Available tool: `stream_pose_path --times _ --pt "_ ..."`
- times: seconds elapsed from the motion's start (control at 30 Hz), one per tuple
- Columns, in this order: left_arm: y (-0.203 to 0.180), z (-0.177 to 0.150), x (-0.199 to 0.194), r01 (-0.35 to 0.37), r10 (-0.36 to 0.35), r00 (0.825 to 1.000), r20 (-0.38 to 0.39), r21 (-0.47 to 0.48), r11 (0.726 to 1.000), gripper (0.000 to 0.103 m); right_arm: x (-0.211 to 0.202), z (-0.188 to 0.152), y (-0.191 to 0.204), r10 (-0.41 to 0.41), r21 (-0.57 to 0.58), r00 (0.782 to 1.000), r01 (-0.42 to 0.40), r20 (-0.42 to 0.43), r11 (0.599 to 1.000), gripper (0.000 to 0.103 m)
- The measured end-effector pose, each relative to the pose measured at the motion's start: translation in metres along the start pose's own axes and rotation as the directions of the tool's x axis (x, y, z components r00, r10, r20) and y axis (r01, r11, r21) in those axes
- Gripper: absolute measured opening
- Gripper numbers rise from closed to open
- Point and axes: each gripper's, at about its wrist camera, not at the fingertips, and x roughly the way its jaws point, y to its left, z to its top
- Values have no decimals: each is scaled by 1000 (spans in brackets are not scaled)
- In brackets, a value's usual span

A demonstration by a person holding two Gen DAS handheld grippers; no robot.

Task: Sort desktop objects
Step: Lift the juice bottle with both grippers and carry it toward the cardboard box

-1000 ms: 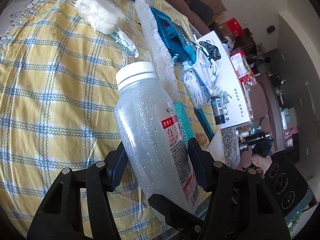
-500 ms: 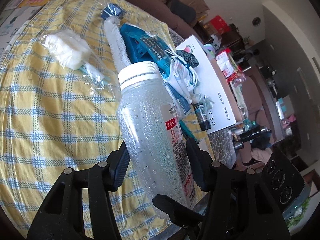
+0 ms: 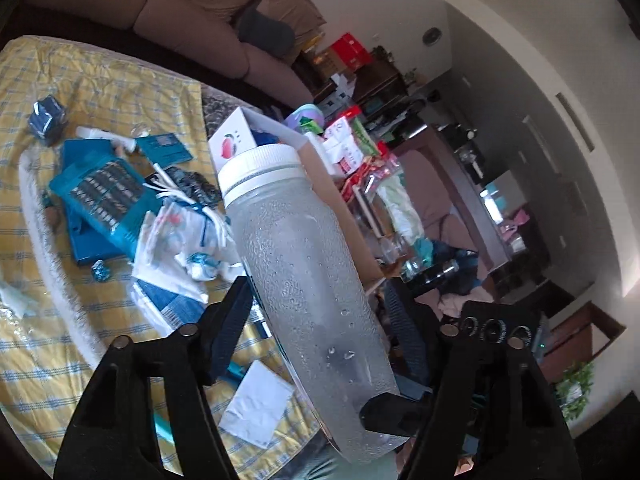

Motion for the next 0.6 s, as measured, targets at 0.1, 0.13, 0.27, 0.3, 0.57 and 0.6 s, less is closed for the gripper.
stream_pose_path --times 0.1,0.13,0.27,0.3,0.57,0.6 --pt "-2 2 2 146 -145 988 44 -5 989 91 -20 10 -26 212 203 977 -215 39 955 62" --pt "4 0 3 179 -177 982 58 -24 984 93 -23 10 -34 284 268 957 -289 60 919 62" --pt "35 -12 4 317 -302 946 116 -139 938 102 -16 -1 -50 488 423 862 -496 138 758 62" --pt "41 -16 3 344 -326 936 130 -160 925 100 -11 -5 -52 518 445 842 -527 152 724 62" --pt "57 -6 -19 100 -87 994 70 -205 974 61 27 -26 -64 476 537 875 -444 87 717 67" --pt "57 -4 -22 41 -30 998 57 -205 978 61 25 -24 -65 406 516 912 -374 54 771 72"
